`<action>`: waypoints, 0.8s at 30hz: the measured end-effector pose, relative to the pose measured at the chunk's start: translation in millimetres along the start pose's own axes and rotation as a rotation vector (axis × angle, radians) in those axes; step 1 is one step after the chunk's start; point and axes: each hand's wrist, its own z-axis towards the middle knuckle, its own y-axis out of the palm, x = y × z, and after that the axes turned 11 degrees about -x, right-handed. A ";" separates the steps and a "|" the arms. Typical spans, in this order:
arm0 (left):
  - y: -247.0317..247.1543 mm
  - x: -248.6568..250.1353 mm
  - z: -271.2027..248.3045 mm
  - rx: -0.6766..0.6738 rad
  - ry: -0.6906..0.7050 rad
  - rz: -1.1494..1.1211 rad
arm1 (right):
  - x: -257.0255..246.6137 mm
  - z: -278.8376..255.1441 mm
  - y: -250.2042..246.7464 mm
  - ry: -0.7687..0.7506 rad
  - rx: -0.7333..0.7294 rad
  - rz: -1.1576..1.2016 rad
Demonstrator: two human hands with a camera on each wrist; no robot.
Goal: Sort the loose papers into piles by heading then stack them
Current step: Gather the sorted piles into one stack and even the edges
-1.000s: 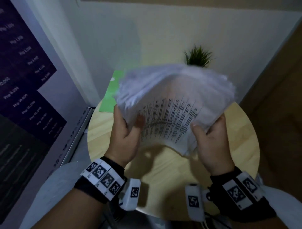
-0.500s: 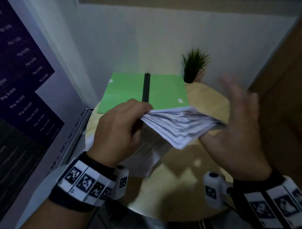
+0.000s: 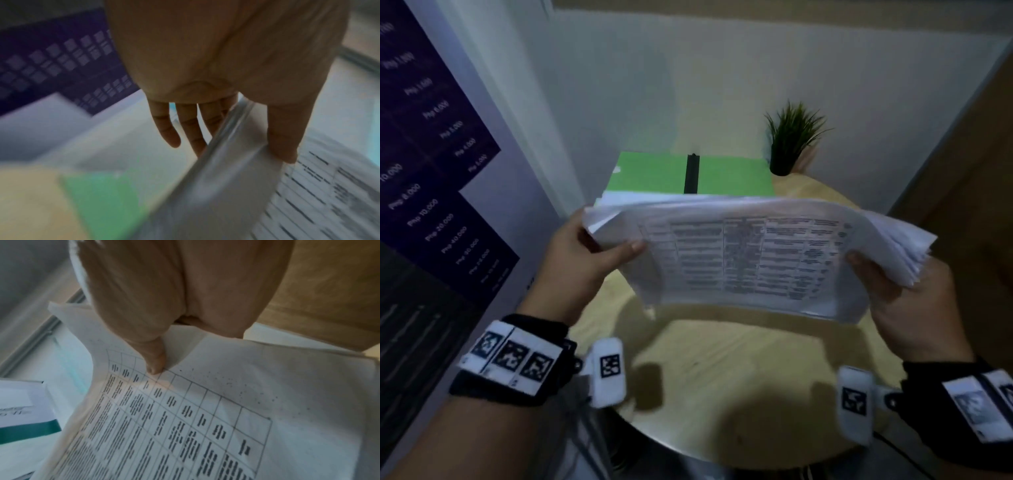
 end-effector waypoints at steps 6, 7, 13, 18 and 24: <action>31.6 5.6 2.9 0.087 0.268 -0.149 | -5.5 -0.1 28.6 0.021 0.252 0.194; 32.5 4.3 3.6 0.093 0.299 -0.127 | -2.4 -0.6 33.4 0.062 0.306 0.266; 31.4 -50.4 1.4 0.004 -0.046 -0.091 | 29.3 -17.0 64.9 0.356 0.277 0.368; 34.2 -75.1 8.4 0.054 -0.227 -0.157 | 38.8 -19.7 75.4 0.483 0.278 0.387; 45.8 -67.7 5.2 0.121 -0.163 -0.202 | 35.9 -13.0 65.2 0.476 0.263 0.414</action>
